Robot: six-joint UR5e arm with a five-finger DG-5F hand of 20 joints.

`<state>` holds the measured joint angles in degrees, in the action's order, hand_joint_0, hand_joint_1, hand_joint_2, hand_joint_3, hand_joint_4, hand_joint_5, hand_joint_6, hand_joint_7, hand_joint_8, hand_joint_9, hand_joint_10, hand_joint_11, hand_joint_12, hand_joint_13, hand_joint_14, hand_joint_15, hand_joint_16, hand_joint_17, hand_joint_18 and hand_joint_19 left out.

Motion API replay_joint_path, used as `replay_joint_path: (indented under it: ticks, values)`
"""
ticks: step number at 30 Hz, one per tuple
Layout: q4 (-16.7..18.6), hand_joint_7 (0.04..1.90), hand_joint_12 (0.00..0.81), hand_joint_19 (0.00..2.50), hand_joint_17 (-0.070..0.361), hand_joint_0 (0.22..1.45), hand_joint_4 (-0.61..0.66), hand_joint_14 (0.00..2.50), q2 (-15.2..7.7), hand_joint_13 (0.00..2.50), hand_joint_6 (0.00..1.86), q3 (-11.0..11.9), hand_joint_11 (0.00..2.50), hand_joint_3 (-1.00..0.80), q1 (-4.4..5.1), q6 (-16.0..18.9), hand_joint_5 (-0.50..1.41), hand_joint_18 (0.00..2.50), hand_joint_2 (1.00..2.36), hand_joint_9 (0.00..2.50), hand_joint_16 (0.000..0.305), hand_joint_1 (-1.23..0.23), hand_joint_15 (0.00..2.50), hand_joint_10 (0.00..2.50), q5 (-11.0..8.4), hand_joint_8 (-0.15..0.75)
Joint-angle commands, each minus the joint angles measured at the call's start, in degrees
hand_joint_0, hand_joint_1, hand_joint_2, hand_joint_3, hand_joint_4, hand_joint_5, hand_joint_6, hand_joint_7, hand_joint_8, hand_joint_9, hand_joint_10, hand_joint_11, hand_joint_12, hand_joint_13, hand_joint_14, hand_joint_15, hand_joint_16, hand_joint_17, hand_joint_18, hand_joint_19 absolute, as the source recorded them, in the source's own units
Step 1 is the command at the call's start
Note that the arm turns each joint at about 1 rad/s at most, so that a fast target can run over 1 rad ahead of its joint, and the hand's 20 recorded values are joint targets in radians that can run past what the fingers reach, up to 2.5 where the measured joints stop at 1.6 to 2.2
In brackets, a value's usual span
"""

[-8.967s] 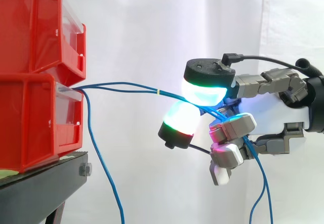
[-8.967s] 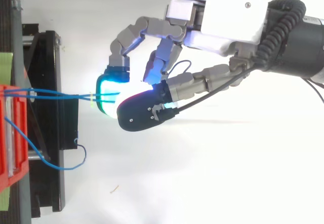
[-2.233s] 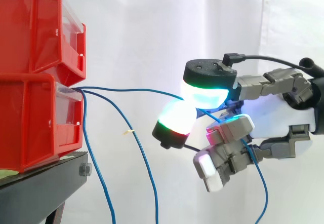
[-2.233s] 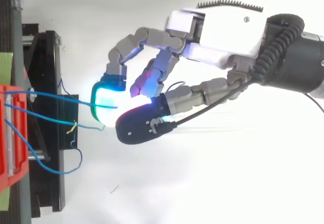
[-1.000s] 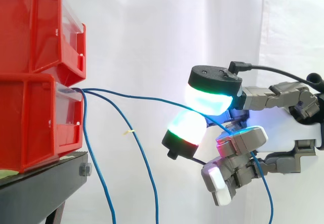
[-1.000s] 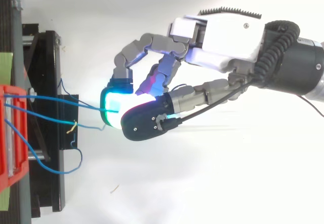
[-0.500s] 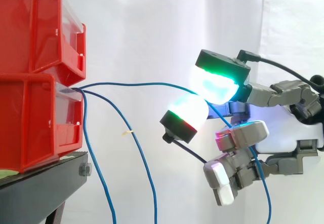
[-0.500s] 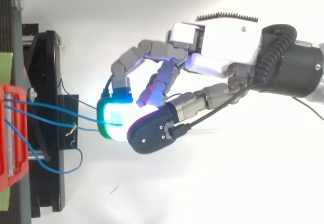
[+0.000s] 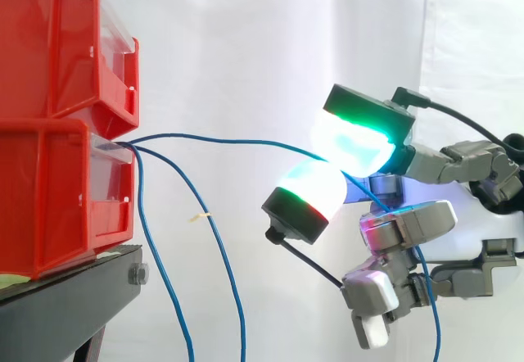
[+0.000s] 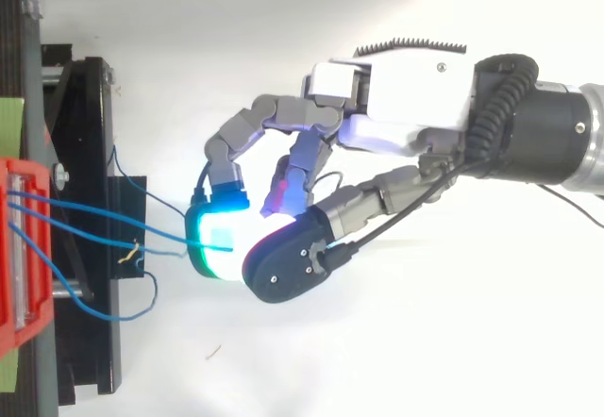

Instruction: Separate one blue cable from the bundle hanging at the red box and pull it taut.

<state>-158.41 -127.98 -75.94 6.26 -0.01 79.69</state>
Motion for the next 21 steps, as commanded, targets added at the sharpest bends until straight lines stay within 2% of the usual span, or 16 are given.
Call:
replay_joint_path:
  ticks: [1,7,13,16,21]
  values:
    - [0.21,1.23,0.34,0.69,0.096,0.83,-0.36,0.03,0.01,1.15,0.96,-0.79,1.63,-0.39,-0.02,0.37,-0.2,0.82,1.01,1.38,0.042,-0.8,0.84,0.55,0.12,0.24]
    - [1.96,1.28,0.343,0.71,0.098,0.82,-0.36,0.02,0.01,1.21,0.96,-1.75,1.64,-0.3,0.07,1.07,-0.19,0.82,1.01,1.39,0.043,-0.81,0.93,0.67,0.2,0.246]
    - [1.0,1.22,0.35,0.69,0.099,0.82,-0.32,0.03,0.01,1.21,0.96,-1.75,1.63,-0.31,0.16,1.07,-0.19,0.83,1.01,1.35,0.044,-0.81,0.94,0.74,0.2,0.253]
    - [0.82,1.22,0.35,0.68,0.098,0.82,-0.31,0.03,0.01,1.19,0.96,-1.75,1.61,-0.31,0.16,1.07,-0.19,0.82,1.01,1.33,0.043,-0.82,0.92,0.7,0.2,0.256]
    - [0.82,1.21,0.353,0.68,0.098,0.81,-0.31,0.02,0.01,1.15,0.96,-1.75,1.63,-0.31,0.33,0.89,-0.19,0.82,1.01,1.33,0.043,-0.82,0.89,0.48,0.29,0.259]
